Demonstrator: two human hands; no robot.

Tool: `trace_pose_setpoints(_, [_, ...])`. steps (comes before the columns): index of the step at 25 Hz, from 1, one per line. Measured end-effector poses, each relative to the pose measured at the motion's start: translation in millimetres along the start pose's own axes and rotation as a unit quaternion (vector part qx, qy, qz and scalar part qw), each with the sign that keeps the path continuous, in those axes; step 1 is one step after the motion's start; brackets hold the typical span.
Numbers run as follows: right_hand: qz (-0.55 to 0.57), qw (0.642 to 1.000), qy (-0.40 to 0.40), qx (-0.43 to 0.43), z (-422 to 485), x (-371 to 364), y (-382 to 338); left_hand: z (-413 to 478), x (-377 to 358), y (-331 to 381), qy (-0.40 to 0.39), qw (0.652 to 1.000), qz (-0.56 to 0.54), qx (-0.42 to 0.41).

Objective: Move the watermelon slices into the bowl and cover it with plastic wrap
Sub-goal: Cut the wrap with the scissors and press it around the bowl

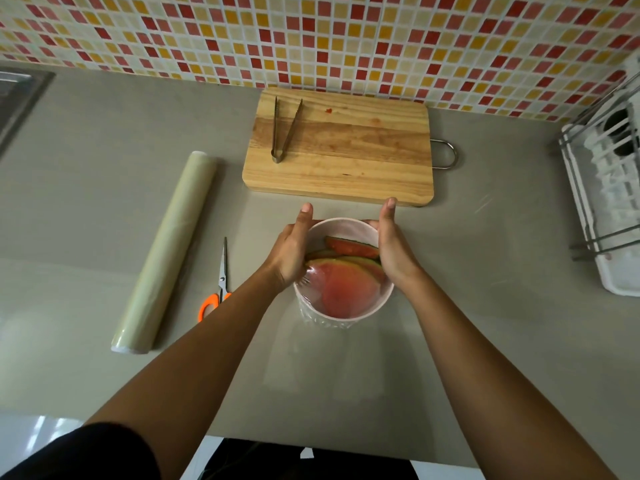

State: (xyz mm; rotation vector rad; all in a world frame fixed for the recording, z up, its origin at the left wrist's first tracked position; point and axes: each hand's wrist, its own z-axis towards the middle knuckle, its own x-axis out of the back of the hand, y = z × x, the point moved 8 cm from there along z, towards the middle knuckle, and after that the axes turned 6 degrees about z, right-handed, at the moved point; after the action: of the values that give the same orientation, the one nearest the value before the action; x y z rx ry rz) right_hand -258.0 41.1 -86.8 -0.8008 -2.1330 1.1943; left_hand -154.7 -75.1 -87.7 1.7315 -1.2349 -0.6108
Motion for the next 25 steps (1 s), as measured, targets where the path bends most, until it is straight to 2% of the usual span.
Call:
trace_pose_setpoints(3, [-0.125,0.989,0.083,0.010,-10,10,-12,-3,5,-2,0.037,0.998,0.030,0.027])
trace_pose_setpoints(5, [-0.220,0.967,0.119,0.044,-13,19,-19,-11,17,2,0.103,0.993,0.064,0.010])
trace_pose_setpoints(6, [-0.202,0.972,0.110,0.051,-16,20,-20,-20,24,-2,0.137,0.990,0.034,0.008])
trace_pose_setpoints(8, [-0.015,0.998,0.046,0.041,-21,13,-12,-45,19,-22,0.176,0.980,-0.087,0.008])
trace_pose_setpoints(10, [0.158,0.987,0.004,0.016,-27,4,0,-67,-7,-25,0.135,0.979,-0.150,-0.026])
trace_pose_setpoints(11, [0.198,0.980,0.014,-0.003,-32,3,6,-67,-16,-21,0.108,0.979,-0.164,-0.050])
trace_pose_setpoints(13, [0.216,0.974,0.036,-0.053,-43,6,23,-50,-10,-7,0.090,0.977,-0.182,-0.058])
trace_pose_setpoints(16, [0.100,0.986,0.099,-0.089,-56,30,40,-36,35,-3,0.176,0.969,-0.170,-0.045])
trace_pose_setpoints(17, [0.077,0.988,0.126,-0.052,-57,38,36,-43,41,-10,0.208,0.963,-0.167,-0.044])
trace_pose_setpoints(18, [0.088,0.989,0.121,0.003,-56,38,29,-54,36,-16,0.215,0.962,-0.158,-0.054])
trace_pose_setpoints(20, [0.167,0.981,0.058,0.075,-52,21,16,-77,7,-18,0.183,0.970,-0.131,-0.092])
trace_pose_setpoints(23, [0.217,0.968,0.060,0.110,-49,7,15,-69,-18,-18,0.158,0.970,-0.150,-0.105])
trace_pose_setpoints(25, [0.249,0.959,0.089,0.101,-48,8,24,-58,-17,-19,0.188,0.964,-0.161,-0.094])
